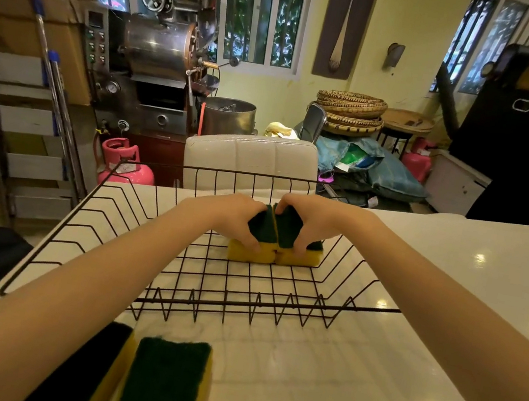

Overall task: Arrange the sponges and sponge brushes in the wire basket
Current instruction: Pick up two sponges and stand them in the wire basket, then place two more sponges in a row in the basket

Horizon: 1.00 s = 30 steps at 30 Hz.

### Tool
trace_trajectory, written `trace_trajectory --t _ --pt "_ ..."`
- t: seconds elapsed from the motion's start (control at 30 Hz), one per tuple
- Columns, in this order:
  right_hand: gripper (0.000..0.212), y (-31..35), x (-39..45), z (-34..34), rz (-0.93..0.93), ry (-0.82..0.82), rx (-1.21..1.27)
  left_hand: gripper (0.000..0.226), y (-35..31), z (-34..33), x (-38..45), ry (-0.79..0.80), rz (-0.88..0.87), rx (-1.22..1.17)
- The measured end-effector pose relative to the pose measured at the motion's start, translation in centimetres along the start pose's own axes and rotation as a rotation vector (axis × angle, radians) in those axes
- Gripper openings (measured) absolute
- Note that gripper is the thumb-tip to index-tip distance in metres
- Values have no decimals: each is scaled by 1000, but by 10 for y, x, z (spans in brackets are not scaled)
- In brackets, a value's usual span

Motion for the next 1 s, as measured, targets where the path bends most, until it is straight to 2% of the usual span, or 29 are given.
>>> trace_trajectory --t 0.37,0.5,0.6,0.67,0.83,1.0 --pt "78 -1 -4 -9 -4 -43 -9 56 -7 -1 -7 12 0 -5" --pt "87 10 -16 -7 21 -96 -41 59 -15 9 -29 46 5 -78" --pt "90 24 -33 -1 52 -150 18 66 -21 23 -56 75 40 -47" --pt "87 37 -47 2 79 -202 50 72 -24 32 -79 20 59 -48" --pt "83 75 -92 -3 198 -266 146 78 -27 35 -146 -264 24 -133" --pt "81 122 -129 -31 380 -291 265 70 -32 7 -206 -382 -10 -135"
Point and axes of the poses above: each hand's wrist, its own x-axis towards the middle knuckle, its own z-axis out of the back of the hand, y = z × x, the point moved 2 cm from there along x, towards the middle knuckle, and after that the axes turned 7 degrees about y, right-handed, at the moved point
